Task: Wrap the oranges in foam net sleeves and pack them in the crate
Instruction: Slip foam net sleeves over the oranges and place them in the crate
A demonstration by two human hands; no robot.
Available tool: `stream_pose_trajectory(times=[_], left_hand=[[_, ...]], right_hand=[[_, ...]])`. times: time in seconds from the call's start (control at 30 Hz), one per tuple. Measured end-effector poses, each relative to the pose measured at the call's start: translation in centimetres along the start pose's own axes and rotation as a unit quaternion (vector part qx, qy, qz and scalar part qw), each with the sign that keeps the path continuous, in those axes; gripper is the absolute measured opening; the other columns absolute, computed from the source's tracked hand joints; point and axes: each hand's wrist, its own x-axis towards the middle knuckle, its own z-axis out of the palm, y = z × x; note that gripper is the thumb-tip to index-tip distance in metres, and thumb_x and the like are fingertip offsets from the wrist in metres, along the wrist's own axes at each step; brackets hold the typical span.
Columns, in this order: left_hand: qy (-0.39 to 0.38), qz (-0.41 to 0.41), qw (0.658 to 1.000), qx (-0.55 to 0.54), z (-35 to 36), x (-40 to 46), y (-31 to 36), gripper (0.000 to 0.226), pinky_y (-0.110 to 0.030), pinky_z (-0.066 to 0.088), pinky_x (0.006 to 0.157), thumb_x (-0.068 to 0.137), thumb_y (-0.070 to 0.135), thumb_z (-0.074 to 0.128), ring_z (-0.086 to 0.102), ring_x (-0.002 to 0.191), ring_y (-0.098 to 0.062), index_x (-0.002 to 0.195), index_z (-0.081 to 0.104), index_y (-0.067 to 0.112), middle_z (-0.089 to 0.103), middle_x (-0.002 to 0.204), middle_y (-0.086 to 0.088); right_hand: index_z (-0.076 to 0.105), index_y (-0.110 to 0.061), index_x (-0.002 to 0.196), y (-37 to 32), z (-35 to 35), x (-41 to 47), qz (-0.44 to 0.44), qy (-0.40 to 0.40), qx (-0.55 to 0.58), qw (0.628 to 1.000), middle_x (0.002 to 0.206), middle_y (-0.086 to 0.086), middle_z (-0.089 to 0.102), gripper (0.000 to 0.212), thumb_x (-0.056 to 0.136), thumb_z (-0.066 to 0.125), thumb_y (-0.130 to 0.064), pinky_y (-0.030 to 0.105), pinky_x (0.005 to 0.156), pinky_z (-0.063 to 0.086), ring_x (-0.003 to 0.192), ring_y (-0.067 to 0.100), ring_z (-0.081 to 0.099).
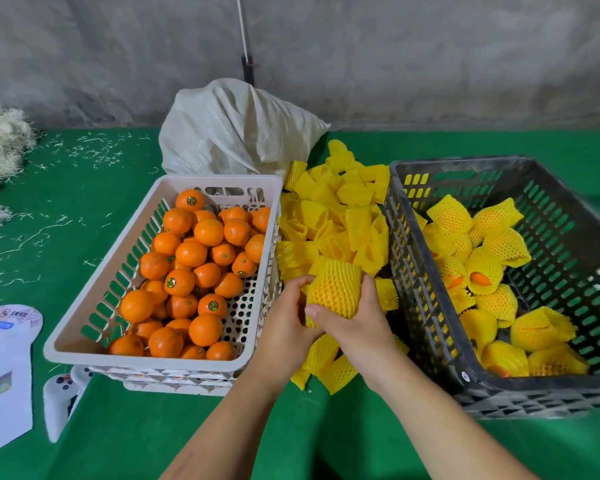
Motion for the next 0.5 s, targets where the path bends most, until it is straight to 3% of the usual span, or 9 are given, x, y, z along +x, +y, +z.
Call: stream_pose_trajectory(times=[0.1,0.2,0.3,0.37,0.4,0.43,0.5], left_hand=[[-0.033,0.034,0.998,0.037,0.3,0.3,0.2,0.057,-0.017,0.044,0.065,0.095,0.029,0.079,0.062,0.080,-0.005,0.139,0.048,0.045,0.061,0.085,0.016],[-0.006,0.067,0.993,0.097,-1.5,1.4,-0.1,0.044,-0.020,0.049,0.065,0.100,0.048,0.064,0.064,0.080,-0.007,0.140,0.050,0.040,0.063,0.088,0.017],[0.078,0.029,0.985,0.150,-3.7,3.3,-1.9,0.037,-0.030,0.050,0.063,0.104,0.034,0.062,0.064,0.083,-0.008,0.140,0.053,0.030,0.067,0.097,0.015],[0.094,-0.006,0.981,0.167,-4.4,4.6,-3.1,0.039,-0.029,0.047,0.069,0.102,0.025,0.064,0.063,0.089,-0.010,0.140,0.055,0.020,0.070,0.110,0.002],[0.084,-0.018,0.979,0.183,-4.4,5.2,-3.6,0.041,-0.031,0.045,0.076,0.101,0.023,0.066,0.061,0.095,-0.015,0.140,0.056,0.017,0.068,0.116,-0.004],[0.070,-0.021,0.974,0.216,-4.3,5.6,-4.1,0.044,-0.033,0.041,0.083,0.099,0.023,0.068,0.057,0.101,-0.020,0.141,0.056,0.015,0.064,0.119,-0.008],[0.044,-0.002,0.958,0.285,-4.0,6.1,-4.7,0.048,-0.035,0.033,0.091,0.098,0.027,0.070,0.049,0.109,-0.026,0.143,0.056,0.017,0.057,0.124,-0.009]], right_hand=[[0.034,-0.042,0.143,-0.4,-3.3,0.6,-0.009,0.062,-0.006,0.998,0.135,-0.017,0.056,0.091,0.075,0.090,-0.022,0.026,0.094,0.054,0.112,-0.003,0.061],[0.020,-0.047,0.151,-1.6,-8.7,2.3,-0.005,0.174,-0.052,0.983,0.143,-0.014,0.045,0.107,0.073,0.092,-0.034,0.034,0.100,0.042,0.123,0.012,0.050],[0.015,-0.054,0.149,-3.1,-13.4,4.4,-0.032,0.258,-0.054,0.964,0.132,-0.015,0.046,0.108,0.076,0.090,-0.029,0.032,0.092,0.042,0.110,0.009,0.054],[0.009,-0.057,0.151,-3.2,-15.2,5.5,-0.024,0.303,-0.061,0.951,0.140,-0.018,0.041,0.112,0.078,0.088,-0.027,0.035,0.095,0.041,0.117,0.005,0.050],[0.001,-0.058,0.152,-3.1,-15.6,6.0,-0.004,0.314,-0.066,0.947,0.149,-0.017,0.033,0.116,0.079,0.087,-0.029,0.036,0.106,0.032,0.130,0.011,0.044],[-0.008,-0.058,0.152,-2.8,-15.6,6.3,0.028,0.312,-0.085,0.946,0.161,-0.013,0.020,0.121,0.079,0.086,-0.035,0.037,0.107,0.024,0.143,0.018,0.033],[-0.024,-0.052,0.150,-1.8,-15.3,6.6,0.092,0.265,-0.162,0.946,0.170,-0.005,-0.012,0.127,0.080,0.081,-0.053,0.054,0.123,0.014,0.156,0.028,0.003]])
